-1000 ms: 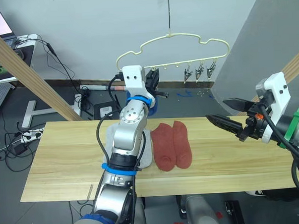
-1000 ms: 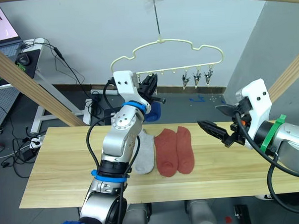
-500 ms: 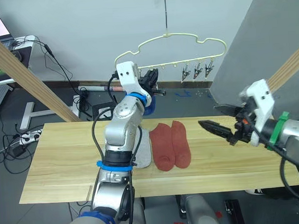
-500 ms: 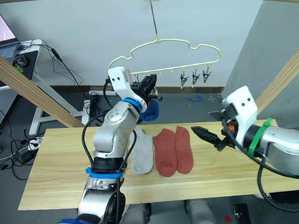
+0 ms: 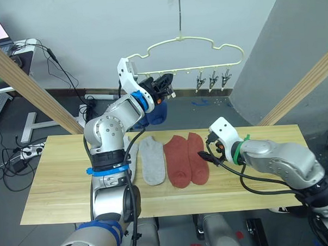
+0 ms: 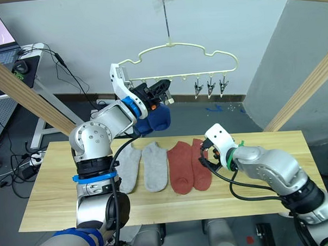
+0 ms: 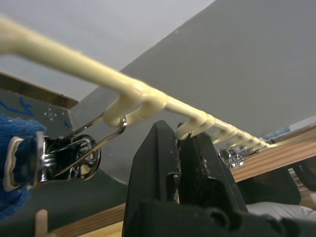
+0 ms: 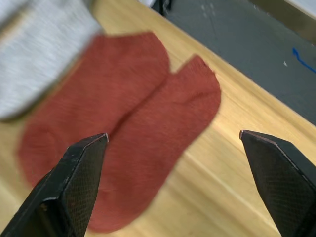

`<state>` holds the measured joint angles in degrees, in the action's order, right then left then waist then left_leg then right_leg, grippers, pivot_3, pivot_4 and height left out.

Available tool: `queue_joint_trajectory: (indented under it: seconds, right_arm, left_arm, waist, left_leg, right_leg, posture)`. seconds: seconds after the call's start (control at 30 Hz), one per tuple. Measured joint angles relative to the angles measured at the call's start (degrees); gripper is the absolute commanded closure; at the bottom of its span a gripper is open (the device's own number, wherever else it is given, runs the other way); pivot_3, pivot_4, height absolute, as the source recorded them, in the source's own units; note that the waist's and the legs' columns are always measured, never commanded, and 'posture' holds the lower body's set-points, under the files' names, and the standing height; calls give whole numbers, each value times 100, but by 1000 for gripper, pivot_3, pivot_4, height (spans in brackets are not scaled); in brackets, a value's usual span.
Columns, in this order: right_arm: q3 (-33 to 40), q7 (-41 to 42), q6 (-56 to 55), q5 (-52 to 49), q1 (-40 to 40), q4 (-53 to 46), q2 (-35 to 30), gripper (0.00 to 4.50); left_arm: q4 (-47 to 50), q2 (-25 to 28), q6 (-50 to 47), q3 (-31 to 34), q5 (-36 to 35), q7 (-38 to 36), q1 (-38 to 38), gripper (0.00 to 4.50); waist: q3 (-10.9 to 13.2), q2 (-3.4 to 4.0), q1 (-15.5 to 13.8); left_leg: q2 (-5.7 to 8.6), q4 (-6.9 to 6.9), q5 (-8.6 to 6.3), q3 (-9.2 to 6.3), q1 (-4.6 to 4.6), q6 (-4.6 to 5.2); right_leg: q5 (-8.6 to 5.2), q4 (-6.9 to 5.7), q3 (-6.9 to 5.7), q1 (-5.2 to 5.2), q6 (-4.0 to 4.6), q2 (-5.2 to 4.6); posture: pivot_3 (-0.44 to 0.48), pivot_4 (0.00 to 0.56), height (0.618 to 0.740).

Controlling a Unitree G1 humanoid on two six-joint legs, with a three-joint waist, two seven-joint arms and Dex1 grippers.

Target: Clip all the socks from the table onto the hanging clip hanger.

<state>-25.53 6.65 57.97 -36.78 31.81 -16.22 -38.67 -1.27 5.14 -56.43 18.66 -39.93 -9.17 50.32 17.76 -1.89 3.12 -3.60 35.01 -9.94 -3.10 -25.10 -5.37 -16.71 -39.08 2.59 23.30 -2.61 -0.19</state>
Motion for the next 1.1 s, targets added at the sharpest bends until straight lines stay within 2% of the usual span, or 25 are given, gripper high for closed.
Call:
queue_joint_trajectory:
  seconds: [0.13,0.47,0.97,1.1]
  right_arm:
    - [-232,379,-384,844,129,889,451,0]
    - [-216,1135,-1209,2111,308,2522,1287,0]
    - [195,1745,-1590,2967,534,3332,1959,0]
    - [302,1851,-1634,3119,509,3391,1991,915]
  left_arm:
    - [46,10,-62,-58,-21,101,3,4500]
    - [148,57,-64,-76,-22,237,-20,4500]
    - [303,118,-62,-77,-32,370,-72,4500]
    - [303,123,-61,-77,-32,372,-78,4500]
  waist:
    - [0,0,-14]
    - [0,1,-63]
    - [0,1,-144]
    - [0,1,-144]
  left_leg:
    - [0,-1,0,-1,1,0]
    - [-1,-3,0,0,3,-1]
    - [-1,-4,1,0,9,-1]
    - [-1,-4,1,0,13,-1]
  right_leg:
    - [0,-2,0,0,1,0]
    - [1,-5,0,0,2,0]
    - [2,-11,0,-2,2,0]
    - [2,-15,0,-4,2,0]
  posture:
    - [-42,297,740]
    - [9,306,740]
    - [39,306,740]
    - [39,307,740]
